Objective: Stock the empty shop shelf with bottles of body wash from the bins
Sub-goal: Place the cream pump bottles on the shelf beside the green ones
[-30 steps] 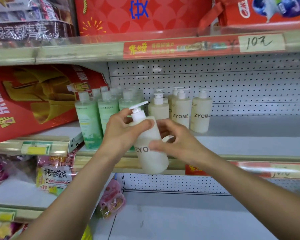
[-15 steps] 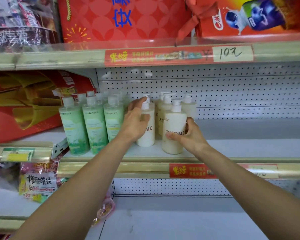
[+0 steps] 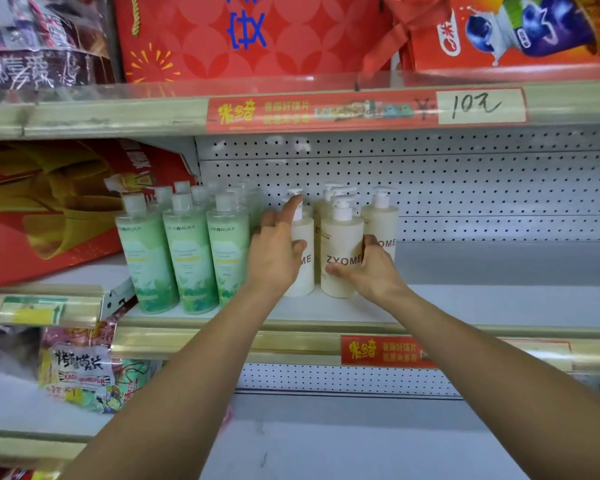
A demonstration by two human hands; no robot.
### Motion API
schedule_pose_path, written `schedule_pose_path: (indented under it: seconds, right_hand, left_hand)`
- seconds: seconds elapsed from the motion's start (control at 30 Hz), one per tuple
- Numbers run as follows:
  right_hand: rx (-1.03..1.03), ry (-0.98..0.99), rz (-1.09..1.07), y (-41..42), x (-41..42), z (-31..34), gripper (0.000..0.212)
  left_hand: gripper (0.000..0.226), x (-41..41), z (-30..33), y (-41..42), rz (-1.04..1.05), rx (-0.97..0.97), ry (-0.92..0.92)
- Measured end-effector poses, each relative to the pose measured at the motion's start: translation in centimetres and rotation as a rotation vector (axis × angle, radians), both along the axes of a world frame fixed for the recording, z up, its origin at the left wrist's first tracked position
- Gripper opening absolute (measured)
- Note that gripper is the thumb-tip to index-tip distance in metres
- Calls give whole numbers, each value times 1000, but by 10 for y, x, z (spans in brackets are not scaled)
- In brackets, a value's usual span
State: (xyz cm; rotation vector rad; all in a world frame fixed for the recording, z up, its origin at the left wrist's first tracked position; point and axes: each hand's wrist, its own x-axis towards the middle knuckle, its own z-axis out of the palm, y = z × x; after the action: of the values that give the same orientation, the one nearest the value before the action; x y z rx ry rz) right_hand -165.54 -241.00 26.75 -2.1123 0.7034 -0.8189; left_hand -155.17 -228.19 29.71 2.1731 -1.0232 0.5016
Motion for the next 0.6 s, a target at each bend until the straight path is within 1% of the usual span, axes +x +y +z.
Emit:
schedule_pose_path:
  seconds: [0.23,0.37,0.43,0.5,0.6]
  right_hand:
    - [17,66,30,-7,5,4,58]
    - [-23,157,24,-4,2,8,61]
    - [-104,201,-4,1,-4,6,69]
    - [-222,204,-47,12,-17,3,77]
    - [-513,196,-51,35,-49,-3,74]
  left_hand:
    - [73,-2,-1,-3,24,52,-20]
    - [79,-9,-4,0,16,102,6]
    - [80,-15,-7,5,6,124,40]
    - [77,-24,-11,15,-6,110,28]
    - [63,-48,-21,43,46,60,-57]
